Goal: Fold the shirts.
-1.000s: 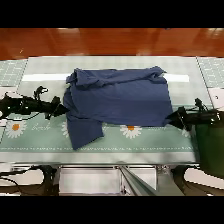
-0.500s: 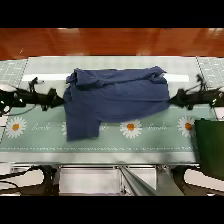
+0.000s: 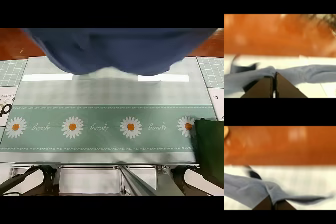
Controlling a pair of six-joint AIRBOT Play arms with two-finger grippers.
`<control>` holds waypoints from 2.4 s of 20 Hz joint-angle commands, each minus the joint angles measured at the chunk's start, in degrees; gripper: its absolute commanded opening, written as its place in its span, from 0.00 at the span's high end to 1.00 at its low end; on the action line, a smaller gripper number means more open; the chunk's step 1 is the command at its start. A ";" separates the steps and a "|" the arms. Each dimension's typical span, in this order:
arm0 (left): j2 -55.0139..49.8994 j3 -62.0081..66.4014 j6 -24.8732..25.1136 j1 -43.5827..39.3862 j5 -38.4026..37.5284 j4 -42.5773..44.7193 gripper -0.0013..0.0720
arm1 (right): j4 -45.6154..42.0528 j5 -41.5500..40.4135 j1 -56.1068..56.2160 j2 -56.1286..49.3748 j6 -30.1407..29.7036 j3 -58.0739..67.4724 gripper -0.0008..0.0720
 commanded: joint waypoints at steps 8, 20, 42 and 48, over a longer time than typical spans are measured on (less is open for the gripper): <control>25.90 13.51 -5.95 0.20 -5.84 31.32 0.95 | -14.58 3.58 0.02 21.99 1.99 9.35 0.96; 38.45 -2.78 -17.11 -6.32 -13.05 49.03 0.95 | -17.88 8.52 0.02 36.68 5.01 -11.08 0.96; -29.94 -15.21 -17.07 -9.64 25.20 22.86 0.95 | 8.28 -15.39 3.15 -33.59 -6.84 -18.71 0.96; -31.80 -14.84 -16.59 -9.49 19.10 21.94 0.94 | 4.17 -15.78 4.63 -37.35 -3.93 -16.02 0.96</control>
